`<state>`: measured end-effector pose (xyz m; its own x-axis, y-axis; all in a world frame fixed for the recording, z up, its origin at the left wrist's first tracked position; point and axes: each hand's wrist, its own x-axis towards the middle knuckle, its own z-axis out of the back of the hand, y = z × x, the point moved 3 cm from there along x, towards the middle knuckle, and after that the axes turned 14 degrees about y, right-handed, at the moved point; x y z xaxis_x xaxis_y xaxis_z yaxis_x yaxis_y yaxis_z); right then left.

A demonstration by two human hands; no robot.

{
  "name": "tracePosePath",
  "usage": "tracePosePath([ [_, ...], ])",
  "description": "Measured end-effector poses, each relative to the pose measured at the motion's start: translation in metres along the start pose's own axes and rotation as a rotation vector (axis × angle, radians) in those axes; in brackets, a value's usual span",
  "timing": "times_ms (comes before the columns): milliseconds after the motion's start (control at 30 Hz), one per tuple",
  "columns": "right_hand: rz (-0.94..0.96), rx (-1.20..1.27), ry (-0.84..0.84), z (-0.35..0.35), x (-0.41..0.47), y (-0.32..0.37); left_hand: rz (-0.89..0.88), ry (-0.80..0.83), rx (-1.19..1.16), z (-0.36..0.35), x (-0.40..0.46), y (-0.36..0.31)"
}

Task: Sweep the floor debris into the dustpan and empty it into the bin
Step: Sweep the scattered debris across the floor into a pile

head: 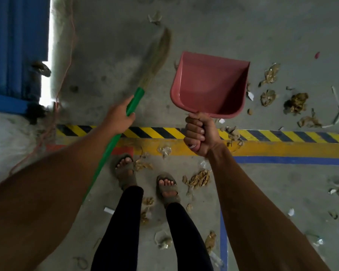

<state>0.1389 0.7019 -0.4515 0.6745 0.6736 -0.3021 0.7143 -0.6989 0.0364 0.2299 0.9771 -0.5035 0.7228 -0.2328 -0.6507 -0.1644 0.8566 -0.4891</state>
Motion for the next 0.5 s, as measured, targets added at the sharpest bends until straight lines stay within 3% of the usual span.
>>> tracePosePath([
  [167, 0.071, 0.021, -0.033, 0.021, 0.000, 0.014, 0.053, 0.145, 0.089, -0.020, 0.063, -0.025],
  [400, 0.195, 0.063, -0.123, 0.030, 0.010, 0.005, -0.157, 0.644, 0.399, -0.043, 0.067, -0.017],
  [500, 0.233, 0.113, -0.103, 0.021, 0.022, -0.003, -0.250, 0.636, 0.447, -0.008, 0.055, 0.000],
])
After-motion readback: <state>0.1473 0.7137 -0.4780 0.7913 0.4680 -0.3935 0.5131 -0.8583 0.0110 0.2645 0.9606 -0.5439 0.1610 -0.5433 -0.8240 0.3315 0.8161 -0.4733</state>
